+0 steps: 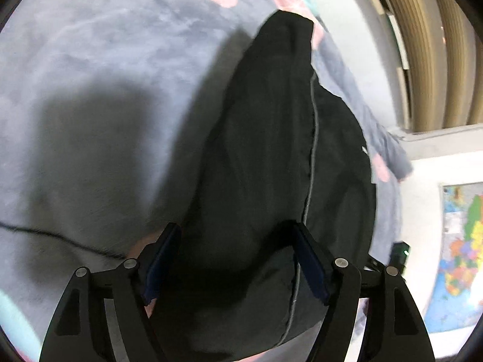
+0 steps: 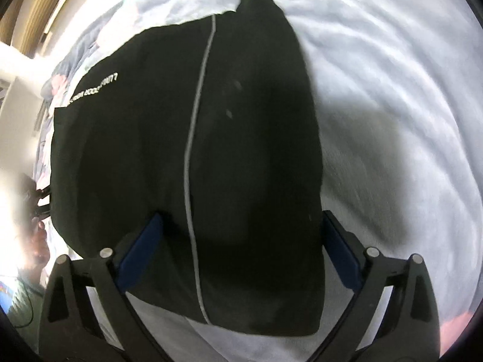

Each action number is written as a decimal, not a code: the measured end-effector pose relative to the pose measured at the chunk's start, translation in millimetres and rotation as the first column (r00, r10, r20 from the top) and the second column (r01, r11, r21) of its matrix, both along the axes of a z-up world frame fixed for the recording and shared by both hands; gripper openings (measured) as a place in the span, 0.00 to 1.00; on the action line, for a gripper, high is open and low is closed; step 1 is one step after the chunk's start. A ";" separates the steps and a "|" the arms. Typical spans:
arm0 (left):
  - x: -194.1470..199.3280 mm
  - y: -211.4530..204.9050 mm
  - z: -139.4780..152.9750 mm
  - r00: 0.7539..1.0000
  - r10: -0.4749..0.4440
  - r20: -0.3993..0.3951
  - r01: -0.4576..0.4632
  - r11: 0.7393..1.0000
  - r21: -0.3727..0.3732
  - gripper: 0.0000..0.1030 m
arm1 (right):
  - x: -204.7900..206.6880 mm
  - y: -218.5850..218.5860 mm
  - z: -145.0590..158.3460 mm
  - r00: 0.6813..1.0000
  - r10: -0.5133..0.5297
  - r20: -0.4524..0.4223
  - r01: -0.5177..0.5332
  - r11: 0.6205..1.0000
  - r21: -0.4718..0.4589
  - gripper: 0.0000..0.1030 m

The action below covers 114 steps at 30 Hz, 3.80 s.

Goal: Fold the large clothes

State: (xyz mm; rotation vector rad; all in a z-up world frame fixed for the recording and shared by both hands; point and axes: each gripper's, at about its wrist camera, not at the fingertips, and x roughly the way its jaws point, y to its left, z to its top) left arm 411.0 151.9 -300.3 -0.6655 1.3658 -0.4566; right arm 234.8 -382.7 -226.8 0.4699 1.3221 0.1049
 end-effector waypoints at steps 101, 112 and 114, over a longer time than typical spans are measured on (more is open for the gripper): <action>-370.7 -100.5 205.2 0.886 -0.356 0.297 0.183 0.856 0.483 0.49 | -152.4 140.8 22.1 0.998 -0.034 0.052 0.047 0.960 -0.275 0.67; -371.8 -120.8 356.6 0.808 -0.333 0.485 -0.004 0.821 0.571 0.50 | -162.8 167.0 136.6 0.982 -0.049 0.181 0.094 0.963 -0.252 0.68; -381.8 -125.1 371.9 0.794 -0.334 0.508 -0.036 0.809 0.587 0.50 | -166.8 175.9 151.2 0.978 -0.042 0.204 0.095 0.960 -0.261 0.70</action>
